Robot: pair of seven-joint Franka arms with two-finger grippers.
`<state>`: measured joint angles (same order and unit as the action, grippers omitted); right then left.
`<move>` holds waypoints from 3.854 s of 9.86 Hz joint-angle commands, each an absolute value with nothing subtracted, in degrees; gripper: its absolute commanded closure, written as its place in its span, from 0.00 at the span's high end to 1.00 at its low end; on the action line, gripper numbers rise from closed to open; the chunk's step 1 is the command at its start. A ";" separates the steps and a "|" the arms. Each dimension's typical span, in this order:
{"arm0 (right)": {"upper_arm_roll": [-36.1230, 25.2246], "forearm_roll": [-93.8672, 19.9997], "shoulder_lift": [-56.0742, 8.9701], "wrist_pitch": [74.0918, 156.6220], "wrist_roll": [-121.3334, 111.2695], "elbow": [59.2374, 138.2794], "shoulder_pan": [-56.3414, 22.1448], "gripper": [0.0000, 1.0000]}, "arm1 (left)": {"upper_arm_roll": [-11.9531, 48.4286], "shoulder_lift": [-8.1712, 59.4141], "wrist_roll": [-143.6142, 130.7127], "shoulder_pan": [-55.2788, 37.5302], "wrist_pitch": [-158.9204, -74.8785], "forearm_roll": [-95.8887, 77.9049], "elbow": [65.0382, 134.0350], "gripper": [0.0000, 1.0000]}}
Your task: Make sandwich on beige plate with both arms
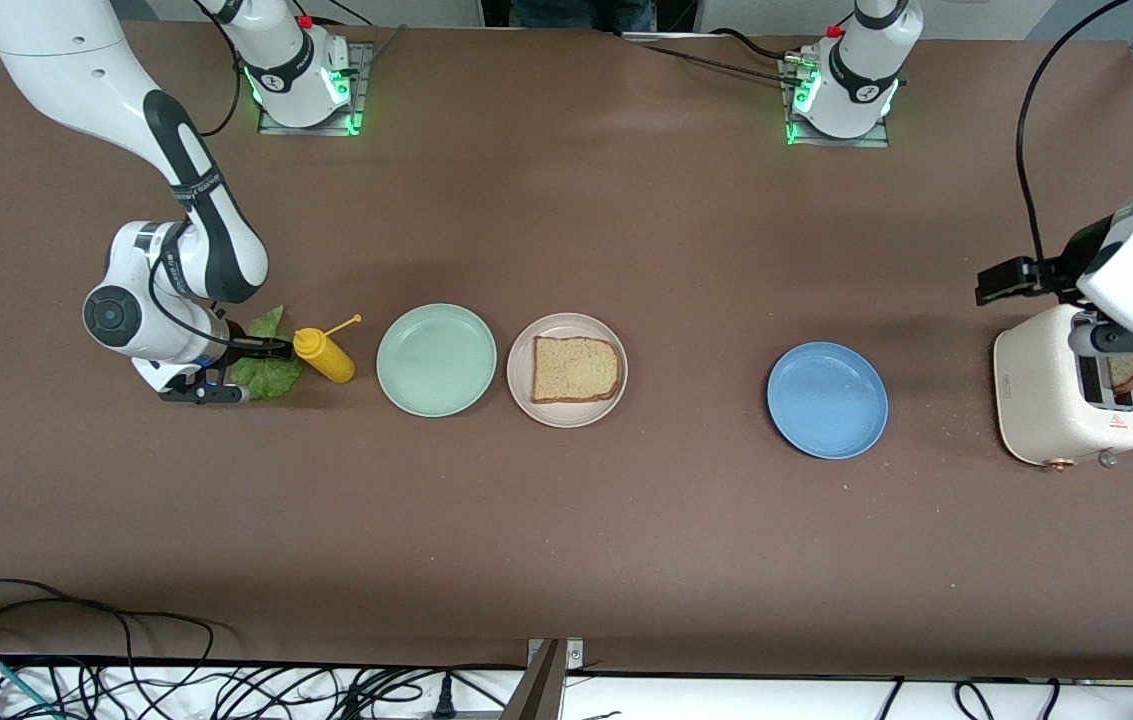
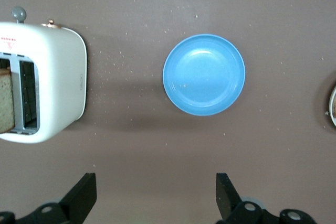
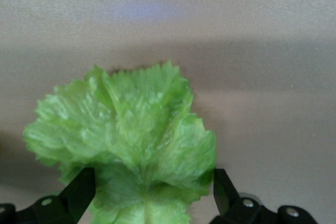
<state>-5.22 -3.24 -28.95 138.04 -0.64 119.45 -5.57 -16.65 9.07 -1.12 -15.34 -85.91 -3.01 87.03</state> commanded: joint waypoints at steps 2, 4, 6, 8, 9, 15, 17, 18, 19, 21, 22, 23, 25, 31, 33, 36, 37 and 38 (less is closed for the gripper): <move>-5.19 -3.08 -29.97 140.36 -1.05 119.62 -6.41 0.51 | -15.73 6.42 3.94 -12.40 -82.80 -1.58 88.16 1.00; -5.10 -2.99 -29.71 140.10 -1.06 119.18 -6.50 0.28 | -15.82 5.11 3.96 -11.95 -82.62 -1.76 88.15 1.00; -5.10 -2.99 -29.53 139.84 -1.40 117.78 -6.50 0.11 | -15.82 3.44 3.87 -11.95 -81.40 -1.14 87.89 1.00; -5.10 -2.99 -29.53 135.82 -1.23 115.07 -6.50 0.05 | -15.82 2.29 3.87 -11.69 -79.81 -1.06 87.80 1.00; -5.10 -2.99 -29.53 133.18 -1.14 113.40 -6.50 0.05 | -15.82 1.85 3.95 -11.69 -79.46 -1.05 87.80 1.00; -5.19 -2.99 -29.36 117.38 -0.88 101.90 -6.50 0.05 | -15.73 2.37 4.57 -11.42 -77.78 -1.14 86.84 1.00; -5.19 -2.55 -29.01 109.82 -0.70 95.57 -6.50 0.05 | -15.82 2.55 4.66 -11.34 -77.87 -1.06 86.75 1.00; -5.10 -2.55 -28.22 106.03 -0.44 92.49 -6.50 0.05 | -15.91 2.55 4.66 -11.25 -78.05 -1.05 86.75 1.00; -4.92 -2.46 -27.95 101.99 -0.44 89.07 -6.76 0.05 | -15.91 2.90 4.57 -11.25 -78.05 -1.05 86.31 1.00; -5.27 -1.94 -28.04 95.29 2.87 82.29 -10.79 0.05 | -15.91 3.34 4.57 -11.25 -78.05 -1.05 86.05 1.00; -5.10 -2.02 -28.04 95.27 8.56 82.27 -12.72 0.05 | -15.91 3.43 4.57 -11.25 -78.05 -1.05 86.04 1.00; -5.10 -2.11 -28.39 95.36 13.83 82.18 -15.62 0.05 | -16.00 3.43 4.66 -11.25 -78.13 -1.05 86.04 1.00; -5.18 -2.28 -29.87 96.76 25.52 81.92 -21.85 0.05 | -16.00 3.51 4.05 -11.34 -78.13 -1.14 86.04 1.00; -4.75 -10.61 -40.93 116.16 64.62 76.22 -34.79 0.05 | -15.91 4.57 3.87 -11.87 -78.13 -1.14 85.87 1.00; -4.31 -13.69 -43.76 123.62 75.09 75.15 -36.38 0.05 | -15.91 4.57 3.87 -11.87 -78.13 -1.23 85.87 1.00; -4.04 -15.90 -46.66 128.39 87.32 75.32 -38.93 0.05 | -15.91 4.57 3.87 -11.87 -78.22 -1.05 85.87 1.00; -3.96 -17.39 -47.80 129.97 90.67 75.32 -39.28 0.05 | -15.91 4.57 3.95 -11.87 -78.14 -1.14 85.87 1.00; -3.96 -17.92 -48.77 131.38 92.01 75.32 -40.59 0.06 | -15.91 4.57 3.87 -11.87 -78.22 -1.06 85.52 1.00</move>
